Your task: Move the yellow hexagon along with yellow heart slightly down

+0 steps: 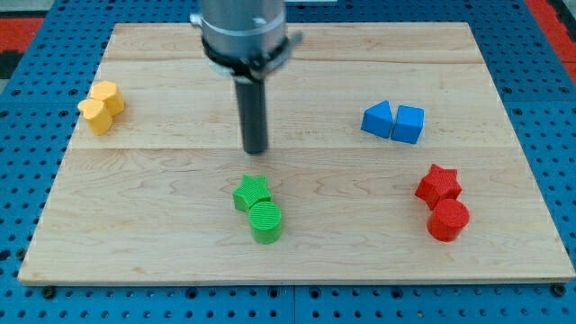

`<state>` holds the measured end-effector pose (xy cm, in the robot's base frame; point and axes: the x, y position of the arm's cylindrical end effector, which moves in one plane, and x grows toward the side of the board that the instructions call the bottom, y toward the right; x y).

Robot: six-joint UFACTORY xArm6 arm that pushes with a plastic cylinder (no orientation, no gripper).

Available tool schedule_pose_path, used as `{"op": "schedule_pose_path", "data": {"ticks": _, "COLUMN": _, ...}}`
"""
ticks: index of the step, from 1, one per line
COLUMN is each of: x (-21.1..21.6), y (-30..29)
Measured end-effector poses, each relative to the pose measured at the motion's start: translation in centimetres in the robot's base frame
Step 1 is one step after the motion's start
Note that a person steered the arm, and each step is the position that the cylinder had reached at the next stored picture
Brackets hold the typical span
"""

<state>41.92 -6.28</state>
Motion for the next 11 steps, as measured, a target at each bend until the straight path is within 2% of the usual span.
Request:
{"op": "schedule_pose_path", "data": {"ticks": 1, "x": -5.9, "y": -9.3}}
{"op": "schedule_pose_path", "data": {"ticks": 2, "x": -8.2, "y": -18.1}}
{"op": "schedule_pose_path", "data": {"ticks": 3, "x": -12.5, "y": -19.2}}
{"op": "schedule_pose_path", "data": {"ticks": 4, "x": -10.9, "y": -24.0}}
{"op": "schedule_pose_path", "data": {"ticks": 5, "x": -7.4, "y": -23.9}}
{"op": "schedule_pose_path", "data": {"ticks": 6, "x": -5.9, "y": -22.0}}
{"op": "schedule_pose_path", "data": {"ticks": 7, "x": -6.1, "y": -21.2}}
{"op": "schedule_pose_path", "data": {"ticks": 8, "x": -9.3, "y": -20.1}}
{"op": "schedule_pose_path", "data": {"ticks": 9, "x": -7.1, "y": -19.6}}
{"op": "schedule_pose_path", "data": {"ticks": 10, "x": -2.7, "y": -19.4}}
{"op": "schedule_pose_path", "data": {"ticks": 11, "x": -1.4, "y": -19.4}}
